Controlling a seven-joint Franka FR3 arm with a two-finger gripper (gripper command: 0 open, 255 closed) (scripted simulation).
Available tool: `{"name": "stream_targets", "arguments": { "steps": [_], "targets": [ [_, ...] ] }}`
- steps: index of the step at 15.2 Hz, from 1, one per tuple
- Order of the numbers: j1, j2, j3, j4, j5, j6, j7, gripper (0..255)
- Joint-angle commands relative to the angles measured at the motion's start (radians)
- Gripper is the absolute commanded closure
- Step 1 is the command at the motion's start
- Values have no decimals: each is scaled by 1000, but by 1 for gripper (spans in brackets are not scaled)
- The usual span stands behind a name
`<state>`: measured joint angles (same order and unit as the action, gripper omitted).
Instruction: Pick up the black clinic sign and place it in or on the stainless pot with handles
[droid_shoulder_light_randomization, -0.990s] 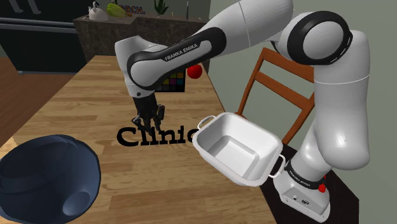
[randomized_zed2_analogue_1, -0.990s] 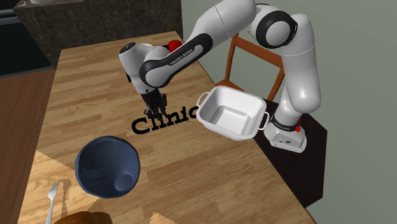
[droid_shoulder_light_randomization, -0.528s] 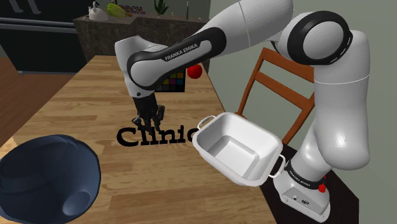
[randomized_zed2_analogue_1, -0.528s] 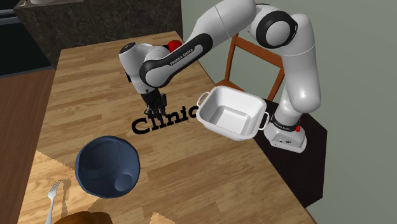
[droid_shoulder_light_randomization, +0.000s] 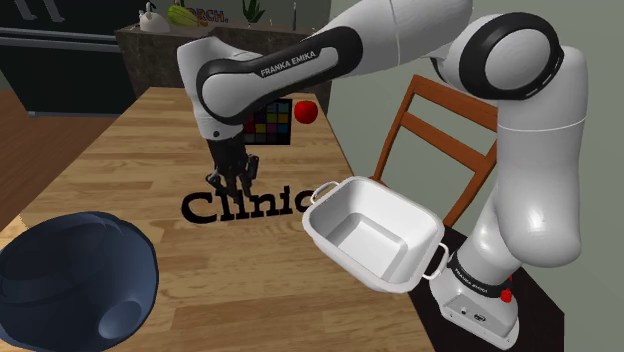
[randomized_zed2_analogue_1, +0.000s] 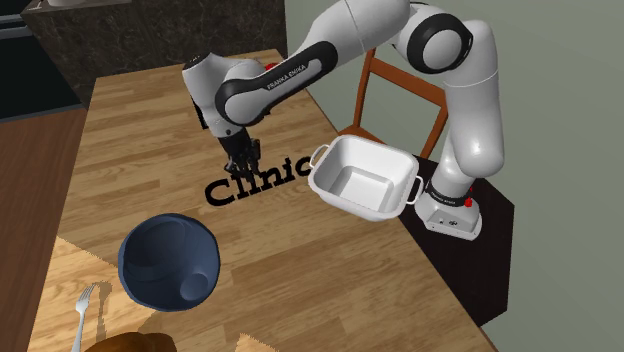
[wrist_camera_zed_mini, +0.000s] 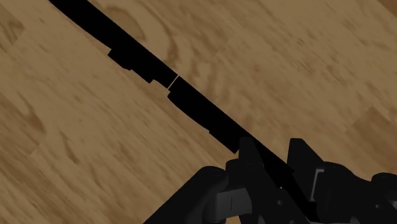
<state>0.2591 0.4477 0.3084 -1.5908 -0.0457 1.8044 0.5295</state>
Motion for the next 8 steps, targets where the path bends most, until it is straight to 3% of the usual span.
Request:
{"name": "stream_targets", "arguments": {
  "steps": [1,8],
  "targets": [
    [2,-8,2,15,3,-23,3,255],
    [2,-31,6,77,9,-106,3,255]
  ]
}}
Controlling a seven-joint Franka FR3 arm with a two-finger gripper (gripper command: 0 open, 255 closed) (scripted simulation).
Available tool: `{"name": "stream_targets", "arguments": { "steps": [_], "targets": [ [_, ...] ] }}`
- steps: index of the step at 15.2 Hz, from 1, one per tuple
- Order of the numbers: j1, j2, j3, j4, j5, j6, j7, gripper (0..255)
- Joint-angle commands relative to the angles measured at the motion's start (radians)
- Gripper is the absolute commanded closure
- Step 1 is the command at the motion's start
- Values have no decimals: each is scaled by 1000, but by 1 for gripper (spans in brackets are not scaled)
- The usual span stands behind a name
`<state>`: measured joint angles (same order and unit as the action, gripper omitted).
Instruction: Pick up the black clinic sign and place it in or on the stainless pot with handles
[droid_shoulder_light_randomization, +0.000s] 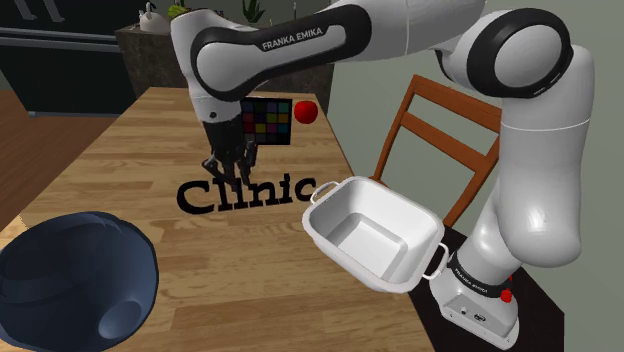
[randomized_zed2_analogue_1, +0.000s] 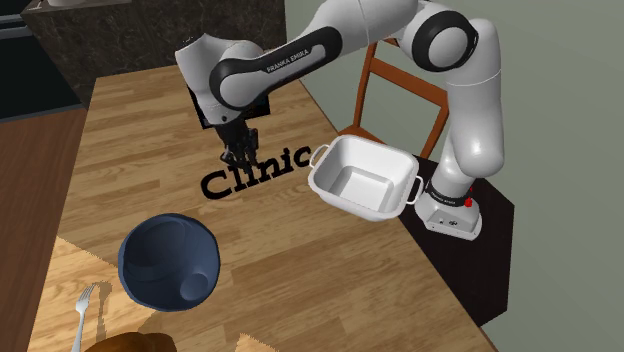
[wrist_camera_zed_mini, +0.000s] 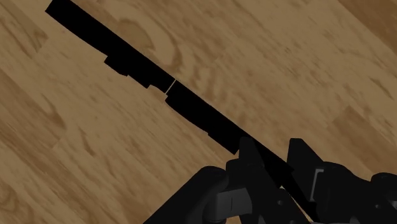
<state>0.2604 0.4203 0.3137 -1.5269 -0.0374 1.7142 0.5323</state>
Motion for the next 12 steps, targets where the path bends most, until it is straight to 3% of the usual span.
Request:
{"name": "stream_targets", "arguments": {
  "steps": [1,12],
  "targets": [
    [0,-6,1,23,2,-28,1,255],
    [6,-17,5,155,6,-171,6,255]
  ]
}}
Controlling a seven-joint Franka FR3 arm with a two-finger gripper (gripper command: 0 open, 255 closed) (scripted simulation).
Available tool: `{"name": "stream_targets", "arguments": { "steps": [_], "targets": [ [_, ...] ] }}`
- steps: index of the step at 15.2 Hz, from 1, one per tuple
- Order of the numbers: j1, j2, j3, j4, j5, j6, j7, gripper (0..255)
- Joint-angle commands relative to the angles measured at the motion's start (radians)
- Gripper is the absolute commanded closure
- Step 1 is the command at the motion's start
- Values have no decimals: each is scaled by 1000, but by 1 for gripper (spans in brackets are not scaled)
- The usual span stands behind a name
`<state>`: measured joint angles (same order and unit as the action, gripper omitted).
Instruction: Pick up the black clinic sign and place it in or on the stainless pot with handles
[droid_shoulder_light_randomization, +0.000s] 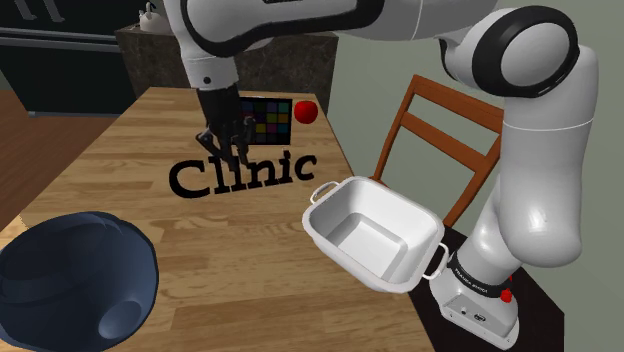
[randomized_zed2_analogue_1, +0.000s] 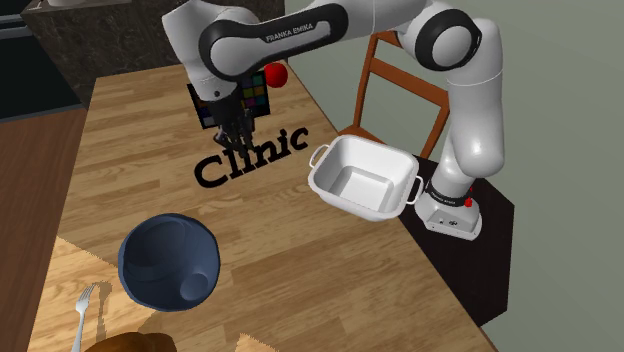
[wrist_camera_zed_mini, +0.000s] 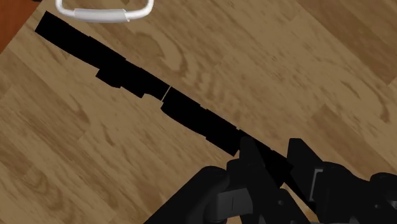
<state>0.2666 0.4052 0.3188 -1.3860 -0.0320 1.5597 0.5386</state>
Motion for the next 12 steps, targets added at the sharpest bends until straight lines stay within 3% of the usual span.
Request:
{"name": "stream_targets", "arguments": {
  "steps": [1,11,12],
  "targets": [
    [1,-2,1,28,1,-30,1,255],
    [15,21,3,192,-5,-171,10,255],
    [0,-36,5,113,10,-147,3,255]
  ]
}}
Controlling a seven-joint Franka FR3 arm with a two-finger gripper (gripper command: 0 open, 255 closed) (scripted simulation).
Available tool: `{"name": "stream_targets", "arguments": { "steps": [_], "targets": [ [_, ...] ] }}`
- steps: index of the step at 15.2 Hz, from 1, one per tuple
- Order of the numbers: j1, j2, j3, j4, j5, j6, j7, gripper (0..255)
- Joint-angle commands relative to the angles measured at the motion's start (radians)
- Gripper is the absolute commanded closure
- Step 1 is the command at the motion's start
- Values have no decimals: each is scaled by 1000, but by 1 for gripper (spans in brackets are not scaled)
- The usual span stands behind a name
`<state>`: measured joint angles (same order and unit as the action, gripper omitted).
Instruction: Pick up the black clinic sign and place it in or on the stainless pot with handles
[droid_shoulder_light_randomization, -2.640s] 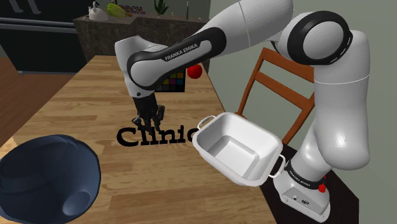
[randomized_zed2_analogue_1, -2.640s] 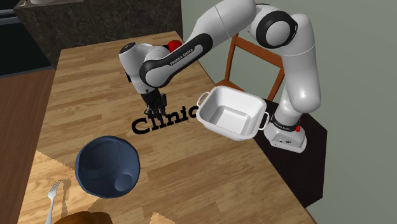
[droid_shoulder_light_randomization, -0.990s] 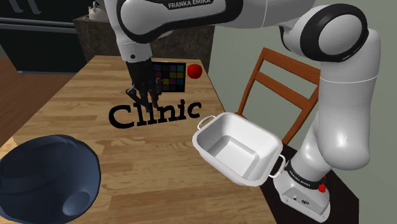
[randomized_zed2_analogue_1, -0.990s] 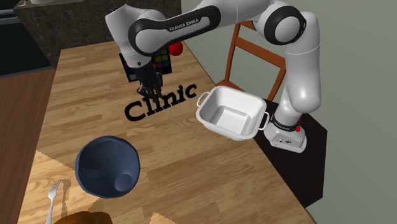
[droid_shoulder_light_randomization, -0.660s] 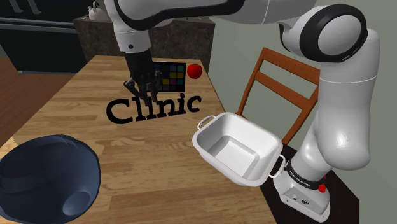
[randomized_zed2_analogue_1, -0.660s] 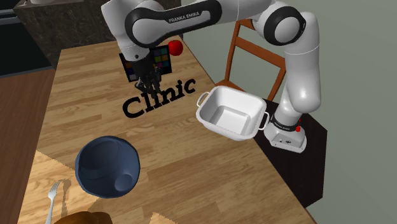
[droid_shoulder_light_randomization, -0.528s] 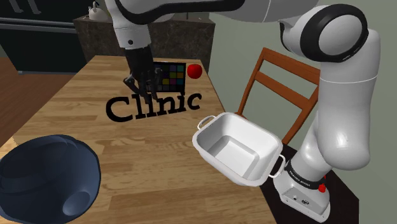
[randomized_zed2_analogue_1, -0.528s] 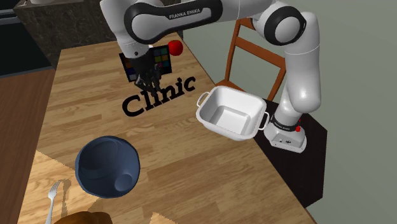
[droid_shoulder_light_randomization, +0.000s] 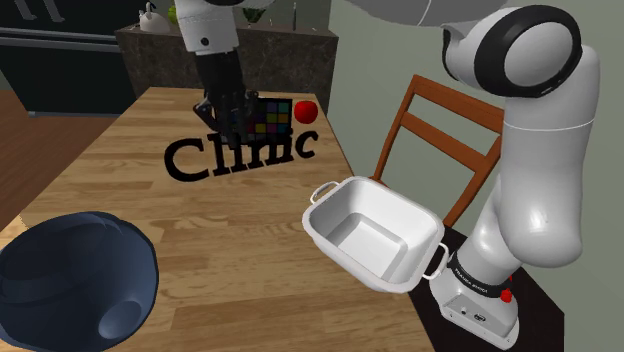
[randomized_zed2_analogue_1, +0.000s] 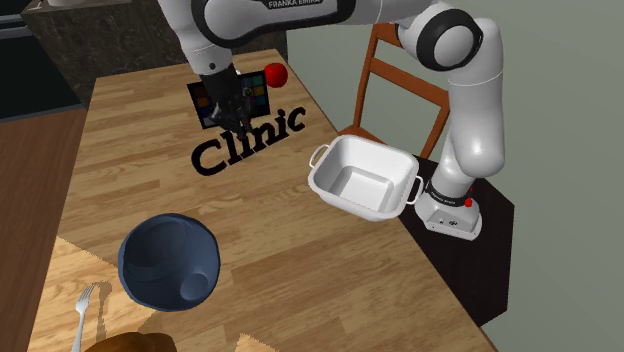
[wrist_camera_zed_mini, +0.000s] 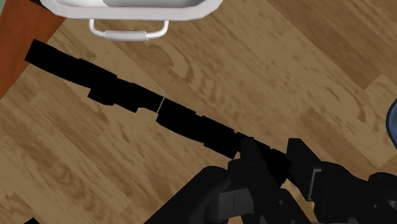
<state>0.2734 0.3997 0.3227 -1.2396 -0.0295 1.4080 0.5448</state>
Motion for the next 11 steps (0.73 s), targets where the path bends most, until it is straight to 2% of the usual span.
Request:
{"name": "stream_targets", "arguments": {
  "steps": [1,6,11],
  "targets": [
    [-21,-83,3,-106,22,25,-10,255],
    [-67,-323,0,-396,88,84,-55,255],
    [-85,-541,-20,-619,144,95,-105,255]
  ]
}}
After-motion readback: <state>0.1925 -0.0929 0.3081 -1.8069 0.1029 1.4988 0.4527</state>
